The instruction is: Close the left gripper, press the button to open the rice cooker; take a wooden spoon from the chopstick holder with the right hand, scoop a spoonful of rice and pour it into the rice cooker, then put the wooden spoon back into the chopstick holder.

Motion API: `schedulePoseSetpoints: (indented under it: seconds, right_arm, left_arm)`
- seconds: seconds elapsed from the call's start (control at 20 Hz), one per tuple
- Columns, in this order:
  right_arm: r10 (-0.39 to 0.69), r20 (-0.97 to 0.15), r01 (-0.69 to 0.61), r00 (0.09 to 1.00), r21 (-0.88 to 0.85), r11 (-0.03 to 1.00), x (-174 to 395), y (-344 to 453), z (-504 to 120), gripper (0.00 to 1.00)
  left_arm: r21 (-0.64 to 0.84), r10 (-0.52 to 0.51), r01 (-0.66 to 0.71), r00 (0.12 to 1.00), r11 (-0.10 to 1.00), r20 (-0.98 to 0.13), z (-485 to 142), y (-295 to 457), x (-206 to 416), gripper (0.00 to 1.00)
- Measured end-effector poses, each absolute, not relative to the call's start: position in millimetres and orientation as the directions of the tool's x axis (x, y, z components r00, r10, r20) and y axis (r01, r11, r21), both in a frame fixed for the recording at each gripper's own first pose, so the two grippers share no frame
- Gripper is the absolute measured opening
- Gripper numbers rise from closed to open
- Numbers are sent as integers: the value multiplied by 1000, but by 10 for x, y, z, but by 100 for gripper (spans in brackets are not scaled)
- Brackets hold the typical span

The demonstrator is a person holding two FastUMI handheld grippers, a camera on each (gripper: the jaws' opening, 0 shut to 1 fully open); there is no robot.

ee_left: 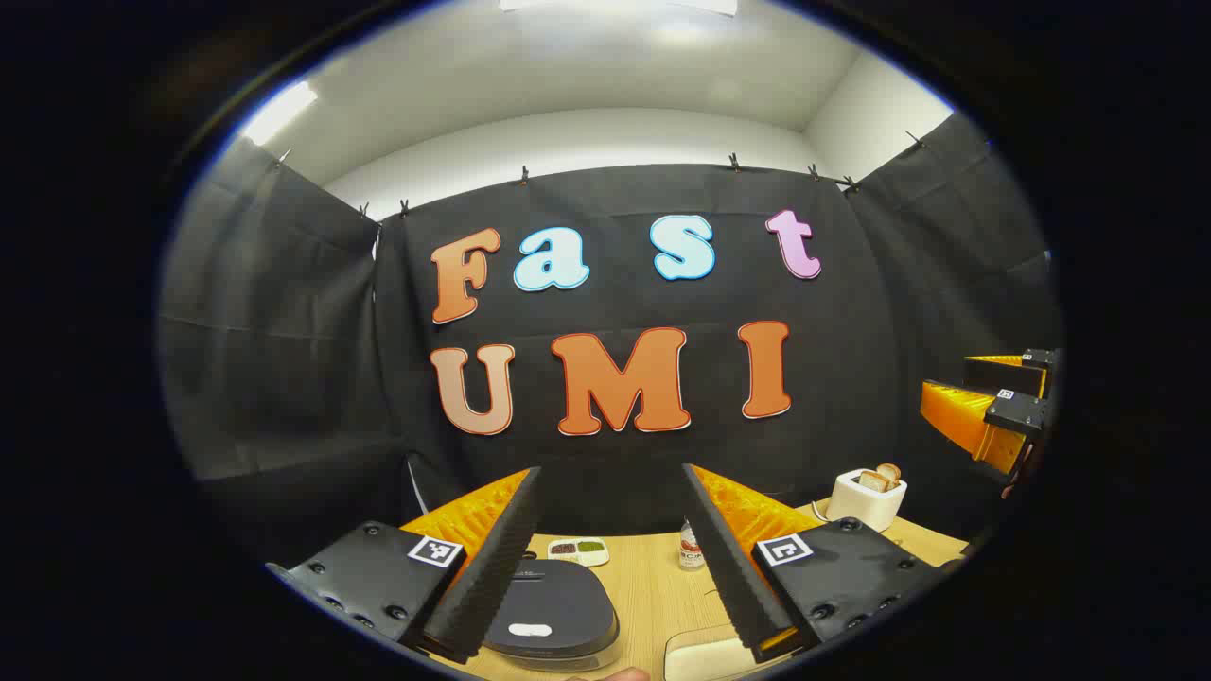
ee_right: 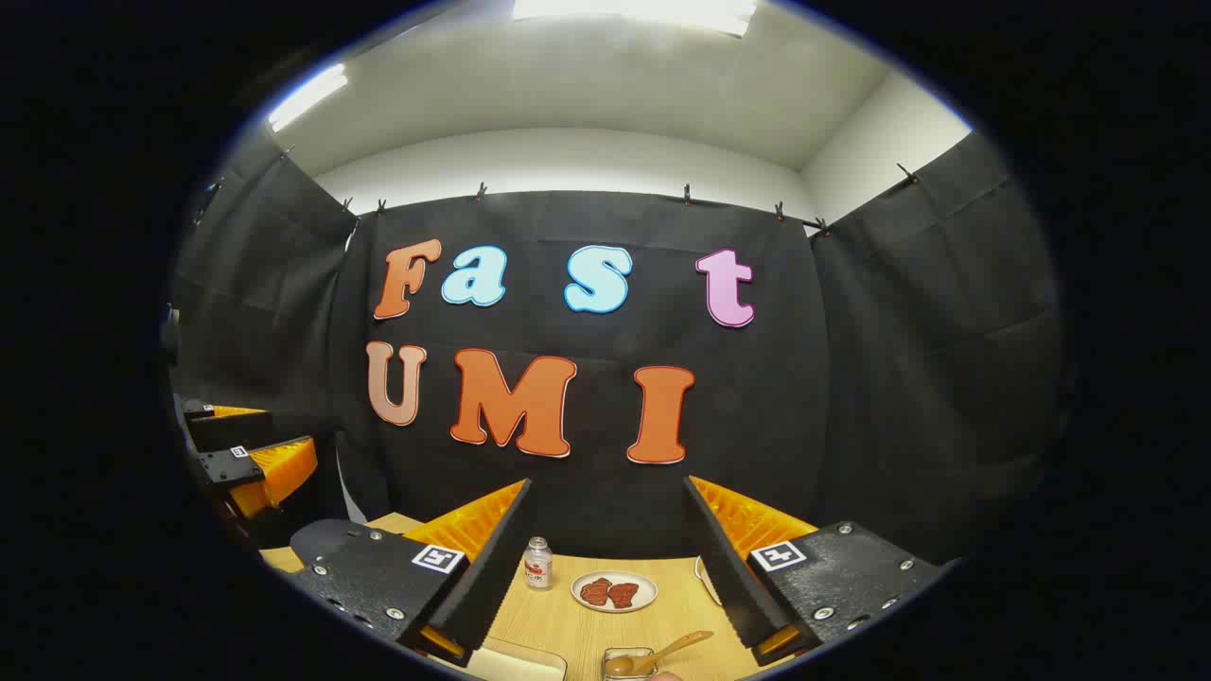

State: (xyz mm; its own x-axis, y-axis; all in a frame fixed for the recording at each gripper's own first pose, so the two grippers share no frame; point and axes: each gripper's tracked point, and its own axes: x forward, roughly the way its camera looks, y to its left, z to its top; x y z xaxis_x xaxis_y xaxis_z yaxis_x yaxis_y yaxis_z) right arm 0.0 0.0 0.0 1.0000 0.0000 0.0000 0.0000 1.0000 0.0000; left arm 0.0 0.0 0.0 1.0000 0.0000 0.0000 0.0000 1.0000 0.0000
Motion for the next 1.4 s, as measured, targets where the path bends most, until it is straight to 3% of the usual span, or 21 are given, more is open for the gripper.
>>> schedulePoseSetpoints:
  seconds: [0.4,0.6,0.7,0.75,0.95,1.25,1.35,1.4]
  right_arm:
    - [6,-33,-6,999,11,1000,2,21,-134,96]
    - [7,-47,-7,999,15,1000,19,24,-174,94]
    - [8,-54,-7,999,17,1000,16,25,-197,96]
    - [8,-57,-7,998,17,1000,25,24,-198,94]
    - [3,-64,-2,998,17,1000,51,2,-239,94]
    - [-17,-73,18,997,10,1000,82,-62,-302,95]
    - [-30,-72,30,997,4,1000,104,-100,-320,95]
    - [-35,-72,35,997,2,999,119,-121,-331,95]
  left_arm:
    - [4,10,-10,1000,1000,-19,-64,50,-18,100]
    - [4,13,-13,999,1000,-29,-94,50,-6,100]
    - [2,14,-14,999,1000,-33,-124,59,7,94]
    - [0,14,-14,999,1000,-37,-134,65,17,100]
    - [0,23,-23,999,1000,-45,-157,114,70,94]
    - [-12,48,-50,992,999,-116,-420,282,215,100]
    - [-8,58,-60,988,998,-143,-515,347,252,94]
    - [-6,60,-62,987,998,-151,-558,385,266,83]
